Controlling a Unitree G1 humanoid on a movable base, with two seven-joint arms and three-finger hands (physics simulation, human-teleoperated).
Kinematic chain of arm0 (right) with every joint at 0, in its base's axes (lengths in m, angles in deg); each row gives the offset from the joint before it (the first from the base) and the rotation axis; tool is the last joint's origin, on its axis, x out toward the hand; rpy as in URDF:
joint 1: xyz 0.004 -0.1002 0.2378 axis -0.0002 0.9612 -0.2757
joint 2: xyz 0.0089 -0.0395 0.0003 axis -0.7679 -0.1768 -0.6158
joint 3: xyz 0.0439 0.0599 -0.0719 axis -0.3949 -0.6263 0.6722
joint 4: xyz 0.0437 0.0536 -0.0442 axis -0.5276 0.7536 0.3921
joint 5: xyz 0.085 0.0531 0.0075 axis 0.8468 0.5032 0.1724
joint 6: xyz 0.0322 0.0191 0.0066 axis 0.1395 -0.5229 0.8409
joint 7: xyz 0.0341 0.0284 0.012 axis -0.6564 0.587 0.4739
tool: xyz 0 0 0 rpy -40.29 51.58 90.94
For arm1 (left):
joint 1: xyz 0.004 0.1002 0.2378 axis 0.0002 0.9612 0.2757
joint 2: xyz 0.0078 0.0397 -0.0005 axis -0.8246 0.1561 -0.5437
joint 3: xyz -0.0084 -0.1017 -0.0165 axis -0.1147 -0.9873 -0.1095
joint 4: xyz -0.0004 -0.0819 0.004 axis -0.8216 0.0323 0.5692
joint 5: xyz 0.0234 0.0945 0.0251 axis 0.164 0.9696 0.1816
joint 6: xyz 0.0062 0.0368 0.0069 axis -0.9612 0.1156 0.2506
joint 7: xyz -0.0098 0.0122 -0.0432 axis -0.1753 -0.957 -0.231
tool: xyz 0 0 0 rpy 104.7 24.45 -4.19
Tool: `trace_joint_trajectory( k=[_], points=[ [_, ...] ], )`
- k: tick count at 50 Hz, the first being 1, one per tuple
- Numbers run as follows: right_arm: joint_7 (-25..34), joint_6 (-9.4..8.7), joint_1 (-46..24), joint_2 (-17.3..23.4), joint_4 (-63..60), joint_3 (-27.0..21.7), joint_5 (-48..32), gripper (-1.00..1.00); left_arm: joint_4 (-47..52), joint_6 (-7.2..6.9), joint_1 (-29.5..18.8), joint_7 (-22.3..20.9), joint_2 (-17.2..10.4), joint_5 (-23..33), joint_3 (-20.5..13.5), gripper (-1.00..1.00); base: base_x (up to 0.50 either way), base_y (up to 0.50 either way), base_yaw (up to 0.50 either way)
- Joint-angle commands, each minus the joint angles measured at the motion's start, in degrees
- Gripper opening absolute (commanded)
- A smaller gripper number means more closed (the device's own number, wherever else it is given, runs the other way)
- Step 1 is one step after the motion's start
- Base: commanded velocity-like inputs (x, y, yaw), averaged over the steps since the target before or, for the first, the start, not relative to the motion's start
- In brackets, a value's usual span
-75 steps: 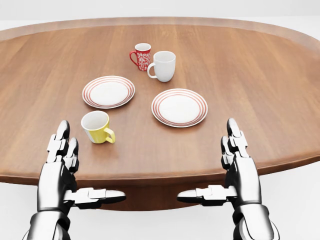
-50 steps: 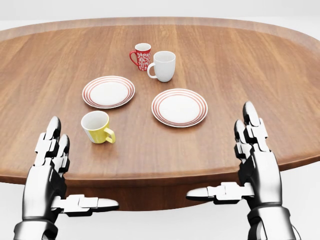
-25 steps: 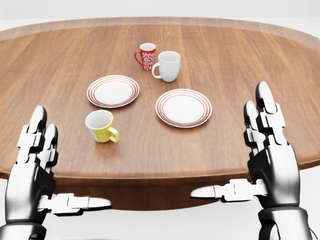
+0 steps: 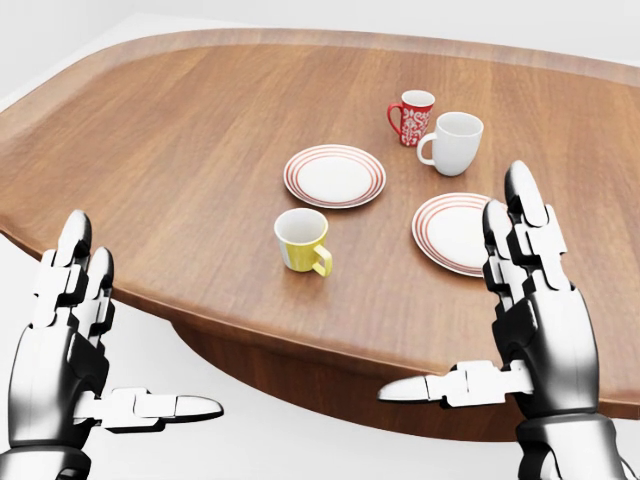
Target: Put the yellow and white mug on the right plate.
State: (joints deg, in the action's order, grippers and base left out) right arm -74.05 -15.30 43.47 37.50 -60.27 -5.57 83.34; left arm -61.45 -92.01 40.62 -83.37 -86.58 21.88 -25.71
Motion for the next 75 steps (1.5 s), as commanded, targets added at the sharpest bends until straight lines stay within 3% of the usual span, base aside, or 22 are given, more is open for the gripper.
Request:
trace_joint_trajectory(
  k=[1, 6, 51, 57, 75],
  points=[
    [1.1, 0.00, 0.5, 0.2, 0.1, 1.6, -2.5, 1.00, -0.1, 0.00, 0.0, 0.0, 0.0, 0.0, 0.2, 1.00, 0.00, 0.00, 0.00],
    [3.1, 0.00, 1.9, -0.9, -3.4, 0.4, 1.9, 1.00, 0.2, 0.00, 0.0, -0.1, 0.1, 0.0, 0.2, 1.00, 0.00, 0.00, 0.00],
    [0.0, 0.00, -0.2, -0.1, -0.3, -0.2, 0.8, 1.00, 0.8, 0.00, 0.5, -0.2, 0.1, 0.0, 0.2, 1.00, 0.43, 0.13, 0.00],
    [1.3, 0.00, 0.9, -0.9, -3.4, -1.6, 6.5, 1.00, 0.6, 0.00, 0.6, -0.2, 0.1, -0.1, 0.3, 1.00, 0.06, 0.02, 0.00],
    [1.2, 0.00, 1.1, -0.2, -2.0, 0.6, 1.6, 1.00, 0.7, 0.00, 0.4, -0.3, 0.1, -0.1, 0.2, 1.00, 0.19, 0.05, 0.00]
  ],
)
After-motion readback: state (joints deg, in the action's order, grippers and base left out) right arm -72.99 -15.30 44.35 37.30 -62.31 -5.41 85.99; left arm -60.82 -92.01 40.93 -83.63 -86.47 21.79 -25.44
